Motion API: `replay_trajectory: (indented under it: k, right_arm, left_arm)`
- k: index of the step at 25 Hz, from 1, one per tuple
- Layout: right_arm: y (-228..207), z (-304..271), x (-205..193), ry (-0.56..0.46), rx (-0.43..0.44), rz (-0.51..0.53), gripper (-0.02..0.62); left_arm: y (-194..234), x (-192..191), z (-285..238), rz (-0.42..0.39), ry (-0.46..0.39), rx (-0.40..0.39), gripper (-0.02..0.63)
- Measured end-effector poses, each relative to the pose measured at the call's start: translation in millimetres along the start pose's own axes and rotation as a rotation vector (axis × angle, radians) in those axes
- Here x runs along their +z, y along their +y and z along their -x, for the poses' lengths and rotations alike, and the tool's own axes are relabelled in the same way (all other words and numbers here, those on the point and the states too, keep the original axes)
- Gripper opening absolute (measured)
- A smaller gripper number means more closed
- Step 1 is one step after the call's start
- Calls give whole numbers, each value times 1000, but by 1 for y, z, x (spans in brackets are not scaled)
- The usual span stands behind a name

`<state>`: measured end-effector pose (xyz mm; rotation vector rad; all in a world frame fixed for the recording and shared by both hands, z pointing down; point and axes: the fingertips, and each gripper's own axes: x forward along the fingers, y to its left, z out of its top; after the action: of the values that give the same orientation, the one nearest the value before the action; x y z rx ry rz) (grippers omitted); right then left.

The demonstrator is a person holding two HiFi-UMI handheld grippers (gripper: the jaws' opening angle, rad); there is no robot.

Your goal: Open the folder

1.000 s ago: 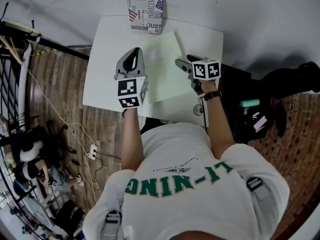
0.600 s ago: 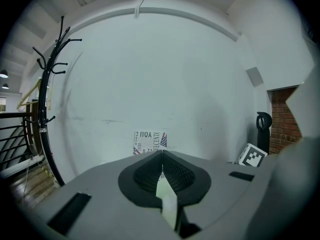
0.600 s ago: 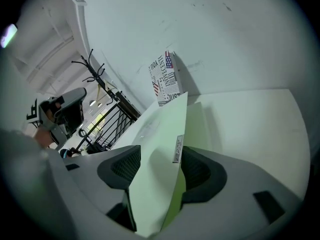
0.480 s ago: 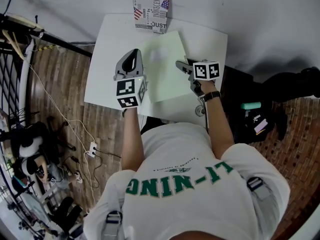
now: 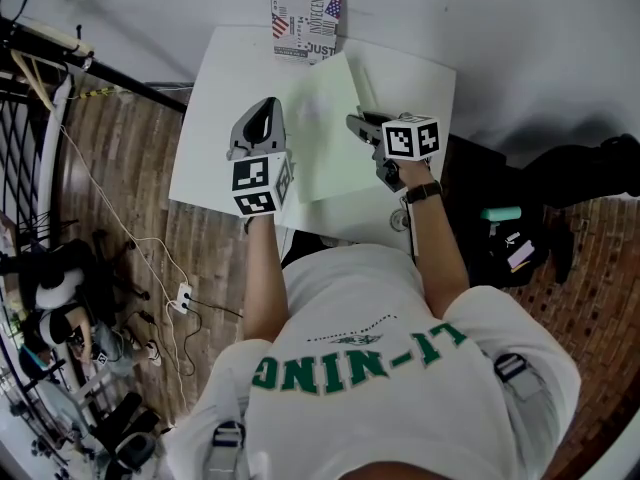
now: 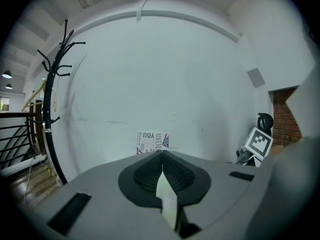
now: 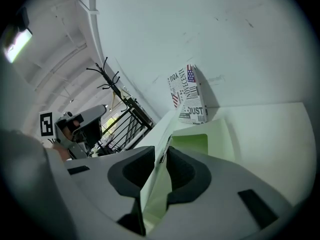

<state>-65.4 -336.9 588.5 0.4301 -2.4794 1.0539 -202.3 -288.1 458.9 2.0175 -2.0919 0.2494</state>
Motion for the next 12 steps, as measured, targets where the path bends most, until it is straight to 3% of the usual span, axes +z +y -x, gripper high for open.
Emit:
replay_trajectory:
  k: [5, 12]
  right_arm:
    - [41, -3, 9, -9, 130, -23, 89]
    - [81, -16, 15, 12, 157, 50, 91]
  left_arm:
    - [11, 2, 11, 9, -9, 32, 15]
    - [34, 2, 33, 32, -25, 90, 15]
